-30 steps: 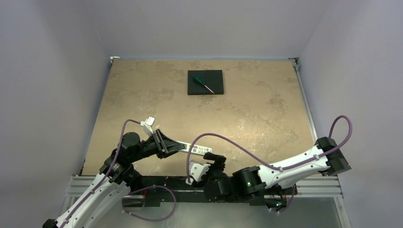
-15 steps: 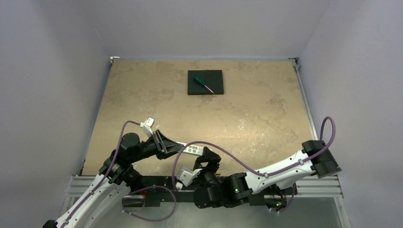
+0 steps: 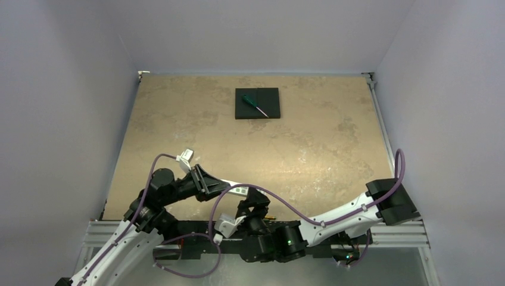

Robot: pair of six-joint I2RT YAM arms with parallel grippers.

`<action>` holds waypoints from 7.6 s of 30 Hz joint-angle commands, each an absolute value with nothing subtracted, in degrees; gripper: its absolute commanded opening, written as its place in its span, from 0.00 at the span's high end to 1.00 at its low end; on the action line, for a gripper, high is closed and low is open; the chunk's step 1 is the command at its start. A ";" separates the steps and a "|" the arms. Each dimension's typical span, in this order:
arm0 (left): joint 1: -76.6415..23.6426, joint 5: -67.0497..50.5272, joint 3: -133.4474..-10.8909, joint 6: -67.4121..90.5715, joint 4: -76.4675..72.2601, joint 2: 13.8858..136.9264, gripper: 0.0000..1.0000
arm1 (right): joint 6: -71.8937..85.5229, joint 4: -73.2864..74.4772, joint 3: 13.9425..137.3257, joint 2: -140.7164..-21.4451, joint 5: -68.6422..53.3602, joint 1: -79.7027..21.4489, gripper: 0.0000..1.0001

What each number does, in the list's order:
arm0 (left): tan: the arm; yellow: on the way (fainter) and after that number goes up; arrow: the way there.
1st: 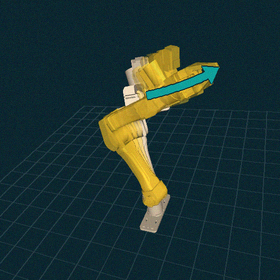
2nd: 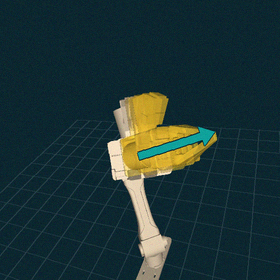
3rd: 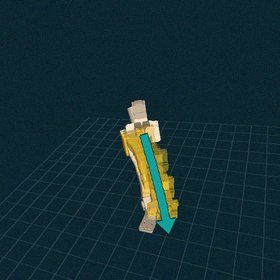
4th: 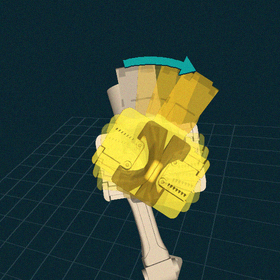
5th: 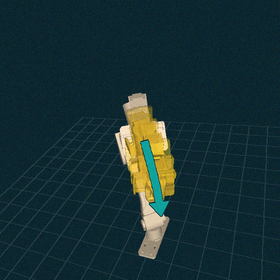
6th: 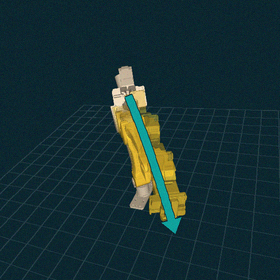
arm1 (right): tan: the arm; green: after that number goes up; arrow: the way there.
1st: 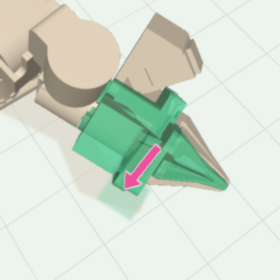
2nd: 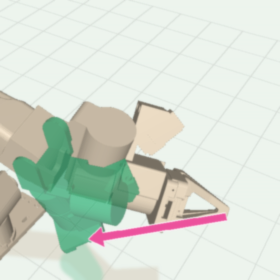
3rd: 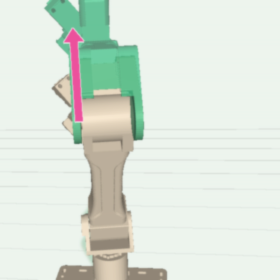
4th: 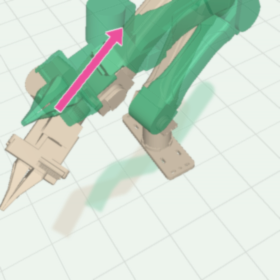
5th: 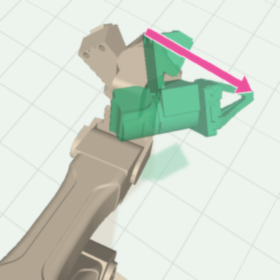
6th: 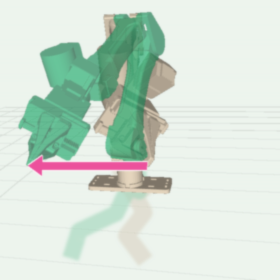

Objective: Load the batteries into the remote control

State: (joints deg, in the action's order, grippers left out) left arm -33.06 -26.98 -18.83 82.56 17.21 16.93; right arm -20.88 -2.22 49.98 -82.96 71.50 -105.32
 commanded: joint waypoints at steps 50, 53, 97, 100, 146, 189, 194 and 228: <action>-32.80 -27.13 -22.70 75.22 20.89 13.54 0.16 | -3.04 11.27 49.79 -69.96 56.76 -96.50 1.00; -32.80 -26.51 -24.76 71.98 22.40 14.61 0.15 | -0.66 12.74 49.72 -65.87 48.39 -93.31 1.00; -32.78 -36.81 -40.19 35.57 29.41 32.87 0.14 | 10.65 18.62 55.34 -66.36 -48.94 -51.45 1.00; -32.74 -38.82 -40.01 35.51 28.78 32.71 0.16 | 10.88 18.36 56.18 -68.27 -52.23 -51.10 1.00; -32.76 -45.36 -33.66 44.65 16.25 27.27 1.00 | 16.83 12.28 55.45 -69.64 -51.04 -49.28 0.51; -32.74 -21.24 -20.51 62.89 15.13 7.81 1.00 | 48.44 -11.02 28.97 -47.86 -16.51 -48.32 0.30; -32.83 -21.42 -19.45 64.49 13.29 7.21 1.00 | 49.48 -14.27 29.57 -50.78 -16.93 -50.10 0.30; -32.85 -22.43 -17.74 65.65 12.23 6.14 1.00 | 52.46 -18.32 29.50 -52.18 -12.21 -53.96 0.63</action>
